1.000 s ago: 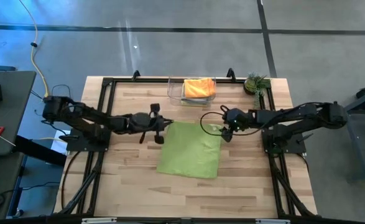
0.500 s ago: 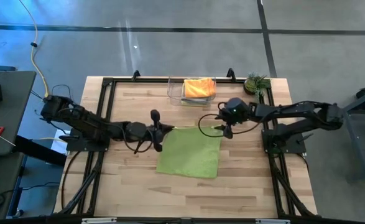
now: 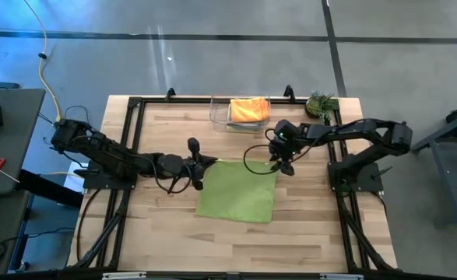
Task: Fold microfiber towels
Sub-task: Fold the green towel on the table
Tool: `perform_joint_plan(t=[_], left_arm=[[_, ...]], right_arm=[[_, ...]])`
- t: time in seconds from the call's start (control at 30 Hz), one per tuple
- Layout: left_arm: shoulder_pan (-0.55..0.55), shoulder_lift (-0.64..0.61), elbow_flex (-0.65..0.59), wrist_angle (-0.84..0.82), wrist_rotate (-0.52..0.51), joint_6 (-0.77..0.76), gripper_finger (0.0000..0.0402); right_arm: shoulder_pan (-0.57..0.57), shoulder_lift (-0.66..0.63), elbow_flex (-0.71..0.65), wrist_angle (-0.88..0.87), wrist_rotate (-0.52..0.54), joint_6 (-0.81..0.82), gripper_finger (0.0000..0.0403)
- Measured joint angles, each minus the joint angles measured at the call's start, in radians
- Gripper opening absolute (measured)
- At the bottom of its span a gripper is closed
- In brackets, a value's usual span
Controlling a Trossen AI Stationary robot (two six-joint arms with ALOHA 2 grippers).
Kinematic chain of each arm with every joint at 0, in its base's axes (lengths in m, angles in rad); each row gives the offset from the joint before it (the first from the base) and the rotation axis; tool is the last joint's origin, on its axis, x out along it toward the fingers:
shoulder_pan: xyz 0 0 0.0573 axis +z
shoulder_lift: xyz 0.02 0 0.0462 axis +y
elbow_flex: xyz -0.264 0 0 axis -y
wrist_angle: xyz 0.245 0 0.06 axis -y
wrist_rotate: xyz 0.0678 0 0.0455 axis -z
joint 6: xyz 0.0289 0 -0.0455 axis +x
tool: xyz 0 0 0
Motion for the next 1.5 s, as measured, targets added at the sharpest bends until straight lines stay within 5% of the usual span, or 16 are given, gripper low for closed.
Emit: perform_joint_plan(t=[0.33, 0.87, 1.5], left_arm=[[0.000, 0.000, 0.000, -0.029, -0.006, -0.001, 0.0000], [0.013, -0.034, 0.000, -0.084, -0.133, -0.054, 0.0000], [-0.166, -0.068, -0.001, -0.337, -0.215, -0.286, 0.0000]], right_arm=[[0.000, 0.000, 0.015, -0.102, 0.024, 0.003, 0.0069], [0.039, -0.037, 0.060, -0.137, 0.170, 0.127, 0.0005], [0.530, -0.133, 0.117, -0.089, 0.581, 0.601, 0.0000]])
